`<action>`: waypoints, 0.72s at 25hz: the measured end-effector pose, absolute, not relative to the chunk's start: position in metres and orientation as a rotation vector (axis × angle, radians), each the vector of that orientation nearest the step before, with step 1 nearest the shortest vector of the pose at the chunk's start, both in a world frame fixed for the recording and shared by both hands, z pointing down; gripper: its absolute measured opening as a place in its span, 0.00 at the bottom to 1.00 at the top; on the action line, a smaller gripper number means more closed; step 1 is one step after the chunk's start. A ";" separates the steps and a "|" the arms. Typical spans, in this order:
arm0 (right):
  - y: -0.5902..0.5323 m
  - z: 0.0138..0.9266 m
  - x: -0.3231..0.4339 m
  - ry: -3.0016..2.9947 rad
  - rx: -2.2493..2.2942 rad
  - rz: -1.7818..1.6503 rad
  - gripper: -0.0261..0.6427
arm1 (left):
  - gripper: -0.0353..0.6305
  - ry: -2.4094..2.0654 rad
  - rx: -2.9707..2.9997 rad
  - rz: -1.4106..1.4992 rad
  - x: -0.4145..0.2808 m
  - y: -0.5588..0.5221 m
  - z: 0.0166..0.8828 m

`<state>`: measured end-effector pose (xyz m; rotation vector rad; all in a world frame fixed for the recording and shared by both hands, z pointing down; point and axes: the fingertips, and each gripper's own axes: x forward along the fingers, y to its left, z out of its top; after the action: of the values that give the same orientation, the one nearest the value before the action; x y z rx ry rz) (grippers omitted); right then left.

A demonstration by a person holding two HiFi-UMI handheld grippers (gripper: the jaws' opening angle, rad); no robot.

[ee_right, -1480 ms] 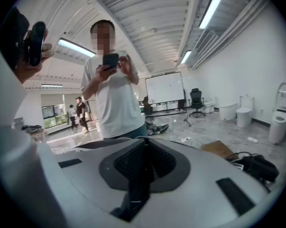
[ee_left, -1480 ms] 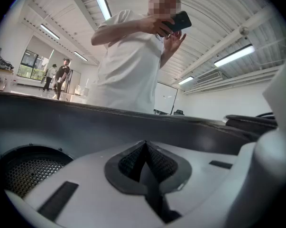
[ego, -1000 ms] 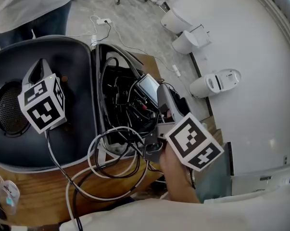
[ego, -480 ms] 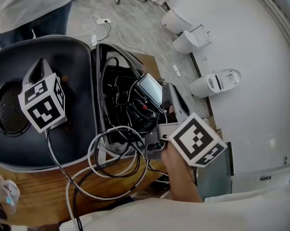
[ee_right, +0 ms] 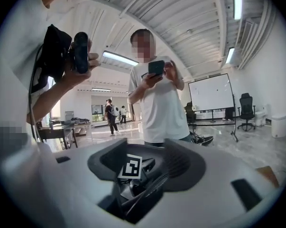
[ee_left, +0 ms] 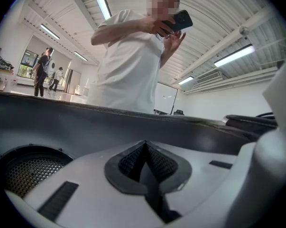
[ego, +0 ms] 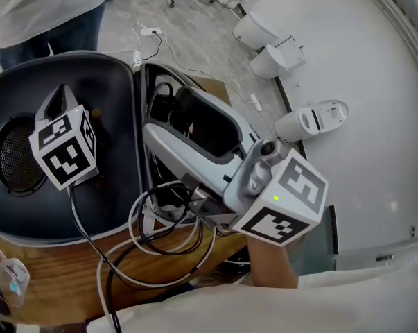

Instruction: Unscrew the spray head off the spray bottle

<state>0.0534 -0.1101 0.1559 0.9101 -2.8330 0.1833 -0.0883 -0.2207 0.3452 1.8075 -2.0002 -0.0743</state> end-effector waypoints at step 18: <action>-0.145 0.160 0.130 -2.538 1.621 0.141 0.52 | 0.05 -2.000 1.808 -0.074 -0.089 -0.221 0.345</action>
<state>0.1302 -0.1453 0.1604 1.6209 -2.5375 0.1413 -0.0885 -0.2207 0.3453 1.8078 -1.9999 -0.0740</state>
